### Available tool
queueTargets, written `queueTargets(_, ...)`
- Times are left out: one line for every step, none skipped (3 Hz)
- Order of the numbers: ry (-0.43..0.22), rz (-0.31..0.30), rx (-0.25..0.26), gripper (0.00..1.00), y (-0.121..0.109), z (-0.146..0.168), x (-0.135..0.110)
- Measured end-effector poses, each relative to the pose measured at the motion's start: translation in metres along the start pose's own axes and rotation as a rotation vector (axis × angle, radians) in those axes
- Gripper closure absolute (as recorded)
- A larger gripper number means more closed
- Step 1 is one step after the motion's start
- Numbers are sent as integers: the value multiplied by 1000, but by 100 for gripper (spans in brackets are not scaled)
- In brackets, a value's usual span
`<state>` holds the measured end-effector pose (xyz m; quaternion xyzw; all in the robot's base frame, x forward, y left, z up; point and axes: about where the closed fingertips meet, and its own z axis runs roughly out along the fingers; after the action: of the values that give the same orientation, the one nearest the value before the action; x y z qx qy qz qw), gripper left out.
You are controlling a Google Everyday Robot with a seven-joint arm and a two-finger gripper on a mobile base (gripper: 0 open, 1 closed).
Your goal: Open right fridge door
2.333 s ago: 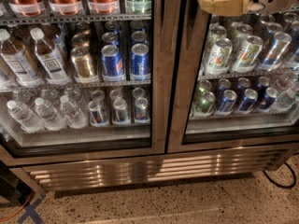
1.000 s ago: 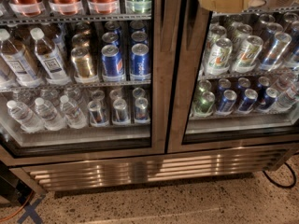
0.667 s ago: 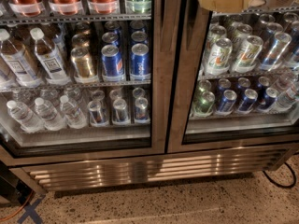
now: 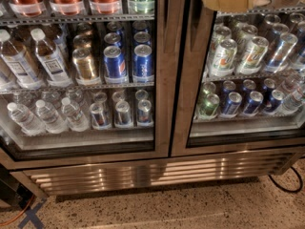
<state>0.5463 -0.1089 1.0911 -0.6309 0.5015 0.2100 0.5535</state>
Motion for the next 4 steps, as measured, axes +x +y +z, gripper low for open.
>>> queueTargets(12, 7, 9, 100, 0, 1, -1)
queueTargets(12, 7, 9, 100, -1, 1, -1)
queueTargets(12, 7, 9, 100, -2, 0, 0)
queueTargets(17, 19, 11, 100, 0, 1, 1)
